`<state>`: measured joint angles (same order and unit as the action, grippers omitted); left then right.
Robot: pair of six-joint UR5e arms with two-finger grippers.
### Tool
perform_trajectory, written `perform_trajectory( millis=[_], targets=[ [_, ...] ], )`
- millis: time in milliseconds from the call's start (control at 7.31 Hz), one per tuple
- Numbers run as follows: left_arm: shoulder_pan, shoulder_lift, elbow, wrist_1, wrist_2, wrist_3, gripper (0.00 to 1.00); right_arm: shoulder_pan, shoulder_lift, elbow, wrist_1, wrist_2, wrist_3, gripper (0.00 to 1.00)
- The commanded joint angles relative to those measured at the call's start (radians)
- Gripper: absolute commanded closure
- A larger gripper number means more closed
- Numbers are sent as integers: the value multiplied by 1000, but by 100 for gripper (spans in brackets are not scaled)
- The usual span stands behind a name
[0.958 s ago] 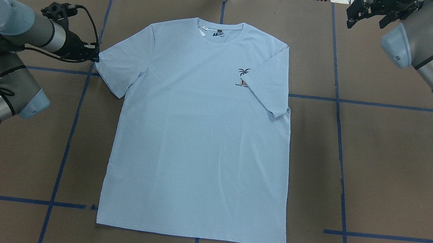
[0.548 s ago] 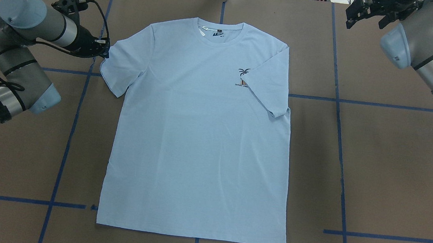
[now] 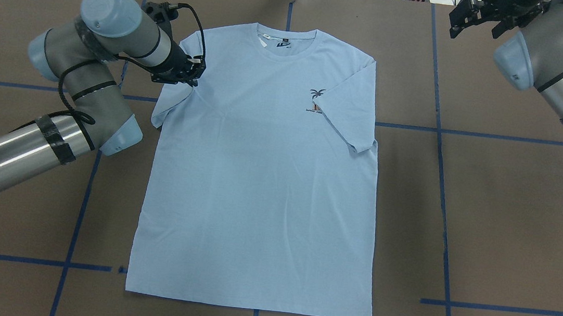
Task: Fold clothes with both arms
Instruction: 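Move left gripper to shoulder near collar while right gripper approaches sleeve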
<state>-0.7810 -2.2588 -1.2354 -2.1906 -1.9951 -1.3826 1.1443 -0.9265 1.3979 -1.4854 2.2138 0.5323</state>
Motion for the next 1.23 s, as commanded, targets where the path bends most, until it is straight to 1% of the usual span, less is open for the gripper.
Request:
perform_trajectory(
  millis=[0,137,274,411,548,684,821,958,1095],
  targets=[
    [29,-91,89,12,16,-30,100,-5,0,1,1,0,0,0],
    [32,-106,124,11,16,-41,100,-6,-2,1,1,0,1,0],
    [32,-104,126,11,18,-41,100,-11,-2,0,1,-2,1,0],
    [32,-93,120,3,16,-23,1,-18,0,1,1,0,9,0],
    [31,-84,88,3,18,8,0,-35,-5,7,2,0,30,0],
    [29,-55,18,12,10,32,0,-58,-38,66,2,0,59,0],
    [29,11,-77,12,-4,42,0,-93,-85,149,2,-2,133,0],
    [29,87,-196,12,-36,56,0,-138,-135,239,4,-3,259,0],
    [34,172,-319,12,-39,54,0,-200,-209,379,4,-38,384,0]
  ],
)
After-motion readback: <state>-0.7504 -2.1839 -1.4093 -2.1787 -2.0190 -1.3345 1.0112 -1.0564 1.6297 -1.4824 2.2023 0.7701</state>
